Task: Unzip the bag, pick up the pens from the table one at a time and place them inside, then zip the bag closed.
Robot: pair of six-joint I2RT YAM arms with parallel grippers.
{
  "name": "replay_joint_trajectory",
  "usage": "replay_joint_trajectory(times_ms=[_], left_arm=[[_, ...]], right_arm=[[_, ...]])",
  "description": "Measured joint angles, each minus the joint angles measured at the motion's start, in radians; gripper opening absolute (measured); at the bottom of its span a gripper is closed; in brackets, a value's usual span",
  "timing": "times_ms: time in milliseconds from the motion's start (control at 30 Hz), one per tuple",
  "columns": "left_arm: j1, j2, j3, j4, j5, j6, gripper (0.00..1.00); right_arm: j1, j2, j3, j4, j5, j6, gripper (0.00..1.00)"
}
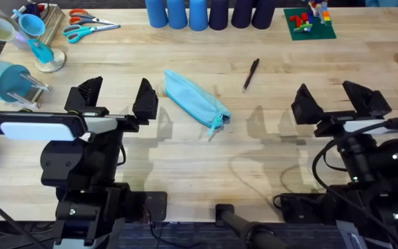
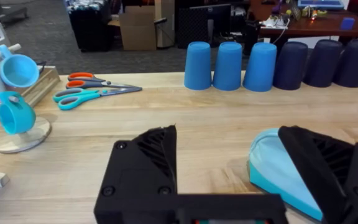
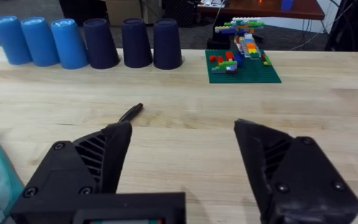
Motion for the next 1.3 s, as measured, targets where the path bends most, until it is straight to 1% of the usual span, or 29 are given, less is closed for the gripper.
replay_joint_trajectory(times_ms=[633, 800, 933, 1033, 1133, 1233, 1300], left_arm=[[0.000, 0.000, 0.000, 0.004, 0.000, -0.001, 0.995], [0.000, 0.000, 0.009, 0.006, -0.001, -0.045, 0.995], [0.000, 0.012, 0.067, -0.015, -0.007, -0.068, 0.995], [0.000, 0.055, 0.138, -0.016, -0.008, -0.076, 0.993], [0.000, 0.126, 0.220, -0.027, -0.008, -0.080, 0.993], [0.000, 0.228, 0.305, -0.031, -0.007, -0.078, 0.992], [0.000, 0.306, 0.367, -0.031, -0.006, -0.056, 0.993]], right_arm=[[0.000, 0.000, 0.003, -0.019, 0.008, -0.003, 0.996], [0.000, 0.001, 0.017, -0.048, 0.010, -0.003, 0.996], [0.000, 0.008, 0.089, -0.176, 0.025, -0.003, 0.995], [0.000, 0.044, 0.160, -0.210, 0.031, -0.003, 0.995], [0.000, 0.094, 0.245, -0.210, 0.032, -0.003, 0.995], [0.000, 0.165, 0.339, -0.211, 0.031, -0.003, 0.995], [0.000, 0.226, 0.405, -0.218, 0.029, -0.003, 0.996]])
